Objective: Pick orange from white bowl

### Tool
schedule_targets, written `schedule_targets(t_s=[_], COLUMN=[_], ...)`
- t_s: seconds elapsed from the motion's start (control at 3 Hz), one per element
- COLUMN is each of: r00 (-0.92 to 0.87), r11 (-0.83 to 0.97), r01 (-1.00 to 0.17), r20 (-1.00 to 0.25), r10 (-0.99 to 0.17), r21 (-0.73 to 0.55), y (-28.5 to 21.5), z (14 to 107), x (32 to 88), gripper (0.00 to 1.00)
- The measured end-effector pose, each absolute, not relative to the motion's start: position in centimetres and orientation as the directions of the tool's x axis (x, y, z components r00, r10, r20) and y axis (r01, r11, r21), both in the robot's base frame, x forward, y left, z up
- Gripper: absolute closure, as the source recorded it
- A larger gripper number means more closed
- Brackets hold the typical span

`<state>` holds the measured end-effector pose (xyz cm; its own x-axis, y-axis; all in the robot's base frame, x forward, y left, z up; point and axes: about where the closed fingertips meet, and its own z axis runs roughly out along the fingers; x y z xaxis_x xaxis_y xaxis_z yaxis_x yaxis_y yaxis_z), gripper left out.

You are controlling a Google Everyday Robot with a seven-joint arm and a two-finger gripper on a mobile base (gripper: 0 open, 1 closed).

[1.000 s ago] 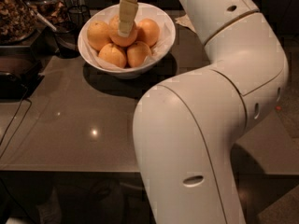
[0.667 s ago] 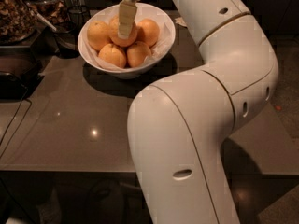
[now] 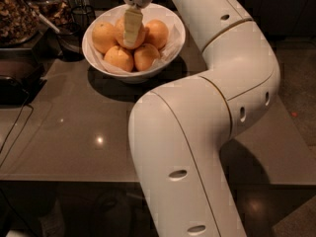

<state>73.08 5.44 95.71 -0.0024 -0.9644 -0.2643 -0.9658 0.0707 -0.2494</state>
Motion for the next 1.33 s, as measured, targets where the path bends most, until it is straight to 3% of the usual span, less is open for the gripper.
schedule_targets(t_s=[0.33,1.0,1.33], r00=[-0.006,0.024,0.027], r11=[0.069,0.039,0.051], r01=[-0.970,-0.974,-0.975], r20=[-0.263,-0.274,-0.343], r10=[-0.965,-0.962,-0.939], r21=[-0.232,-0.224,-0.215], y=[5.37,5.62,4.75], z=[94.62,94.24,95.00], x=[73.37,73.24,72.70], gripper=[0.28,0.70,0.94])
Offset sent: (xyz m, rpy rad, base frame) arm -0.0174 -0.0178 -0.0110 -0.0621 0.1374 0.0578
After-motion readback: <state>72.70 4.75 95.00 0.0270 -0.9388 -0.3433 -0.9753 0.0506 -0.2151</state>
